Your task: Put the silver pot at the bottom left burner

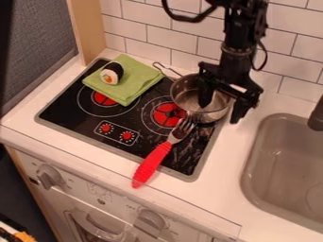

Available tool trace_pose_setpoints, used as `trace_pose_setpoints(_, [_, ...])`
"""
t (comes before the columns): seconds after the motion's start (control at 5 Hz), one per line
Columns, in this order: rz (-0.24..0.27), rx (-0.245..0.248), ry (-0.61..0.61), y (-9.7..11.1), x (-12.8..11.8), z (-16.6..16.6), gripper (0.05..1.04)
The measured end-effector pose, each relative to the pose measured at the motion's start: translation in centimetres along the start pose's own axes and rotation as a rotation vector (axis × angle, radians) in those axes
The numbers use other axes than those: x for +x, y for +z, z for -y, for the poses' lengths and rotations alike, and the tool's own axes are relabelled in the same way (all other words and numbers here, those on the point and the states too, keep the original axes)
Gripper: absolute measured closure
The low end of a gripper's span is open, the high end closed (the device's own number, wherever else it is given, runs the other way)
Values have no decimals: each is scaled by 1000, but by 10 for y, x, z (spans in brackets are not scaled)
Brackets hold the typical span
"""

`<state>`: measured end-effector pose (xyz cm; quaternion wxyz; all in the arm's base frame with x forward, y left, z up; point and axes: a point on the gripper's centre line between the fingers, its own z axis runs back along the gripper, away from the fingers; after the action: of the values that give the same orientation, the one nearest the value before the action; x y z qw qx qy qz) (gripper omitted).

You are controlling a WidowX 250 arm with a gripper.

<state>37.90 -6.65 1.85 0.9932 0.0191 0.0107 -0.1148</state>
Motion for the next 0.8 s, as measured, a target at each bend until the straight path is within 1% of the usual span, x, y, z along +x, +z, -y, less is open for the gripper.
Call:
trace_pose_setpoints(0.2, [11, 0, 2, 0, 2, 0, 411])
trace_pose_setpoints(0.4, [18, -1, -5, 0, 3, 0, 705])
trace_pose_setpoints(0.6, [26, -3, -2, 0, 4, 1, 925])
trace_pose_setpoints(0.8, [29, -6, 2, -1, 4, 1, 996])
